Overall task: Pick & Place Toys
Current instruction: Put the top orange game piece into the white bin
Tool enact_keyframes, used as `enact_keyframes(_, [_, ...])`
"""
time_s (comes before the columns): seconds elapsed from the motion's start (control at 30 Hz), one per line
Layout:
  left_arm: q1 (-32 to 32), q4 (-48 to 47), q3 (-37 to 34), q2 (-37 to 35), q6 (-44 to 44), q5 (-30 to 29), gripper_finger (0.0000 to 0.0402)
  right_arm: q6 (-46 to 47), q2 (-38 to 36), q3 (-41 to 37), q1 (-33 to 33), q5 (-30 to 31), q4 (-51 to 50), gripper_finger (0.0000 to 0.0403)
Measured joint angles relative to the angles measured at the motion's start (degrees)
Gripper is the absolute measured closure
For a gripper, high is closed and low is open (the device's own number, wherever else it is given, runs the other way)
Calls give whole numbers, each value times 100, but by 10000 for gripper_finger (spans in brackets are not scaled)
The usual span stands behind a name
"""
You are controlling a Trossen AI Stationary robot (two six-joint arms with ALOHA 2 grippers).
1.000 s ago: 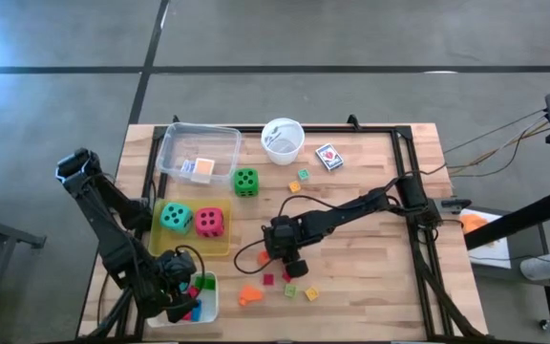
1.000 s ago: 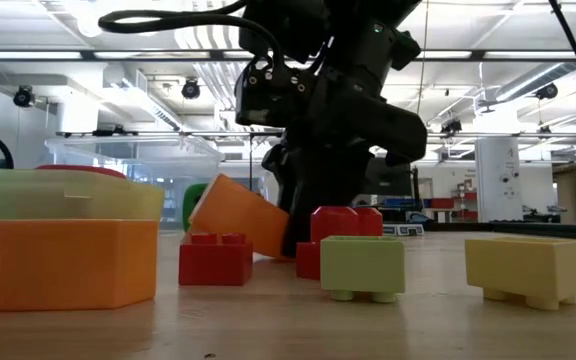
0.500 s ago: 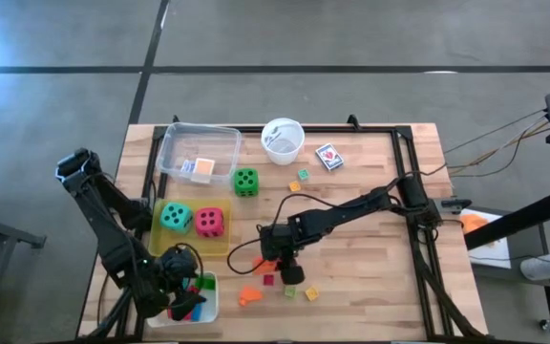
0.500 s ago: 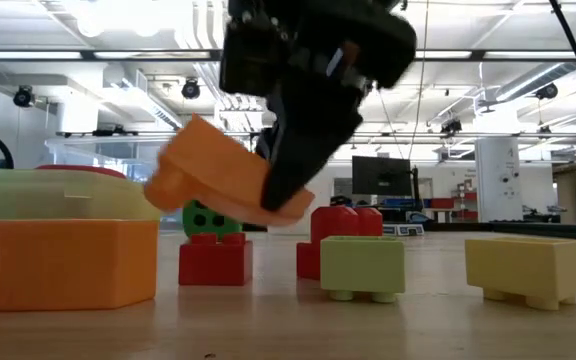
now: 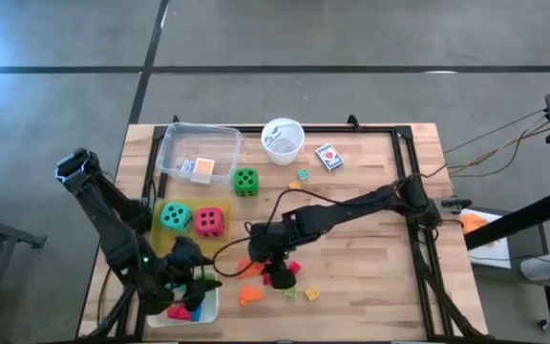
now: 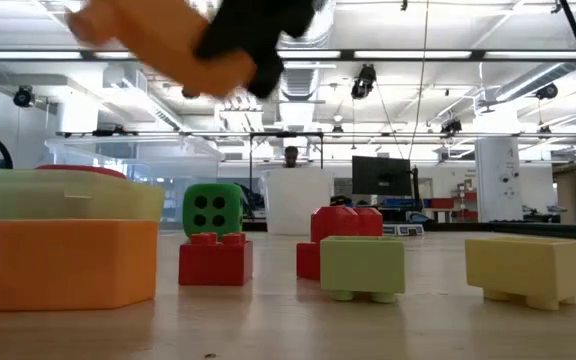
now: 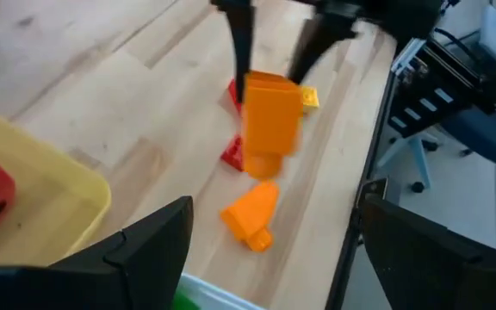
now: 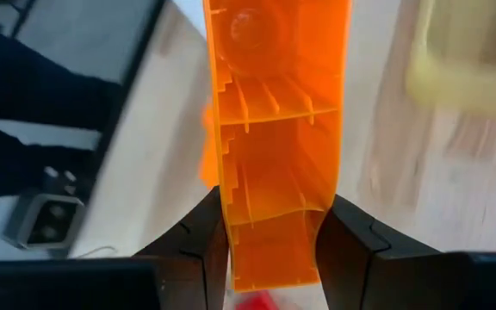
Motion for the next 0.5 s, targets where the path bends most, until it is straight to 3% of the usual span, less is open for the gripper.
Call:
enact_keyframes(0.3, [469,680,-3,-9,1273,25,76,-165,0,898,56,-367,-206,282])
enact_keyframes(0.5, [546,1710,-6,6,1991,86,28,-87,-1,973,65,-323,-137,282])
